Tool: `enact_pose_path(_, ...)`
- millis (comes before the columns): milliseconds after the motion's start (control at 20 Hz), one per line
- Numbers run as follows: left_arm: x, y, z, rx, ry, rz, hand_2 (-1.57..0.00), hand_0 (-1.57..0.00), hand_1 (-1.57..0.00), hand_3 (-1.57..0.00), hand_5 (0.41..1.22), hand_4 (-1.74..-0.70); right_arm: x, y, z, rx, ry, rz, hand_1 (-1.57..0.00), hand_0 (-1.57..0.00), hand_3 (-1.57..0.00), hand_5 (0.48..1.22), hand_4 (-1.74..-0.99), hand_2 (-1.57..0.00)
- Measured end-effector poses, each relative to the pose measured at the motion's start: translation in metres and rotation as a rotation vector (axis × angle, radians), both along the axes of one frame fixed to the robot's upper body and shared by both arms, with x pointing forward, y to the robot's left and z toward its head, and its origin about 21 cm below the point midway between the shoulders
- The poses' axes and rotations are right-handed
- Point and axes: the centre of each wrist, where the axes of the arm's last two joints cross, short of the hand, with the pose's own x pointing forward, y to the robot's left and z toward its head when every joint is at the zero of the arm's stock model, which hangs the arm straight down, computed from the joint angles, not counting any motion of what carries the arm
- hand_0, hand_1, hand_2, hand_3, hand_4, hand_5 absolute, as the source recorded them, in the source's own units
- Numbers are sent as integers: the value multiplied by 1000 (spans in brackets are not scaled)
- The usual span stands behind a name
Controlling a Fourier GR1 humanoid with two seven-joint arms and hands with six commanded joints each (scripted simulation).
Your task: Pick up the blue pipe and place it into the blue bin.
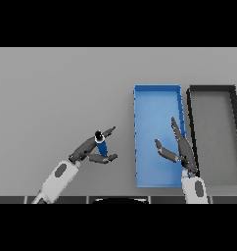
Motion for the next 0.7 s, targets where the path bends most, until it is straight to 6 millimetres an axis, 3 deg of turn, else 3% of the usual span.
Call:
enact_pose_path(50, 3, -6, 0, -15, 10, 3, -208, -3, -89, -197, 607, -1275, 4, 0, 3, 5, 3, -4, 1, 1, 1, 664, -1320, 1)
enact_pose_path(100, 3, -4, 1, -40, 8, 8, -390, -93, -246, -472, 730, -1306, 2, 0, 1, 1, -4, 1, 1, 1, 1, 663, -1319, 1)
enact_pose_path(200, 2, -9, -2, -88, 49, 12, -815, -586, -715, -840, 906, -1455, 3, 0, 3, 2, -12, 10, 1, 1, 1, 666, -1319, 1)
enact_pose_path(300, -2, -15, -6, -129, 40, -5, -1087, -941, -1023, -1098, 1020, -1553, 5, -2, 2, -14, 0, 3, 1, 1, 1, 664, -1309, 1)
enact_pose_path(450, -4, -19, -4, -111, 39, -10, -1323, -1248, -1290, -1306, 1118, -1639, 2, -1, 1, -16, 5, 1, 1, 1, 1, 666, -1302, 1)
enact_pose_path(700, -9, -28, 9, -149, -36, -20, -1490, -1465, -1479, -1430, 1187, -1698, 6, -2, 1, -30, 3, 2, 1, 1, 1, 656, -1279, 1)
